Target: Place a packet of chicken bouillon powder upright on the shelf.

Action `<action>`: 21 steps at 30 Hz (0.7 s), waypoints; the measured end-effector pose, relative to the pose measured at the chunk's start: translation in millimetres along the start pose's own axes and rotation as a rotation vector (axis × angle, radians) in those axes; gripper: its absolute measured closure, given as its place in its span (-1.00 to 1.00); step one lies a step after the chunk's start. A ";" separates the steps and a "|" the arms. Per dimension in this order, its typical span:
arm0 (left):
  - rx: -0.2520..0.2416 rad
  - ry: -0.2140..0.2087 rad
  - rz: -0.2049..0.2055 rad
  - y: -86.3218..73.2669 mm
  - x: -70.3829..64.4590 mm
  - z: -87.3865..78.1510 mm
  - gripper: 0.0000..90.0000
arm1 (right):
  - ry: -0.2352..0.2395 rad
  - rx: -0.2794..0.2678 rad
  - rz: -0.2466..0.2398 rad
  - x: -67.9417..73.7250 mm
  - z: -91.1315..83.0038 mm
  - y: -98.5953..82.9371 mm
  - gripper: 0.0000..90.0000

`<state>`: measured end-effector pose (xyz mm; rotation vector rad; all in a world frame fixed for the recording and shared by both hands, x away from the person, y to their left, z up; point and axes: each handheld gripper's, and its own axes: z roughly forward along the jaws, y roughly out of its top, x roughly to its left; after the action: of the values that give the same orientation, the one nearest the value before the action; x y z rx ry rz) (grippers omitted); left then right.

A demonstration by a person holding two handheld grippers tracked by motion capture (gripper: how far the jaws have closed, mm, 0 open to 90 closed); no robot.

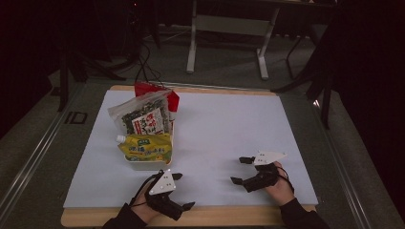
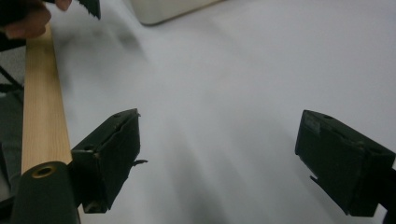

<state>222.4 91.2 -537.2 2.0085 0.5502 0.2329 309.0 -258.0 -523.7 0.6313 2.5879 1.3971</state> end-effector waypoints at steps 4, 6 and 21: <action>-0.002 -0.001 0.002 0.0 0.0 0.3 -0.96 | -0.008 -0.001 0.009 -2.2 -4.0 -5.5 -0.69; 0.000 -0.001 0.004 0.0 -0.1 0.2 -0.96 | -0.013 0.001 0.016 -3.1 -5.2 -8.5 -0.69; 0.004 -0.003 -0.001 -3.5 0.4 1.9 -0.96 | -0.023 -0.013 0.028 -10.2 -2.8 -16.6 -0.70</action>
<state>222.5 91.2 -541.1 2.0119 0.5508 0.2285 312.4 -272.4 -536.6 0.6805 2.5598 1.4046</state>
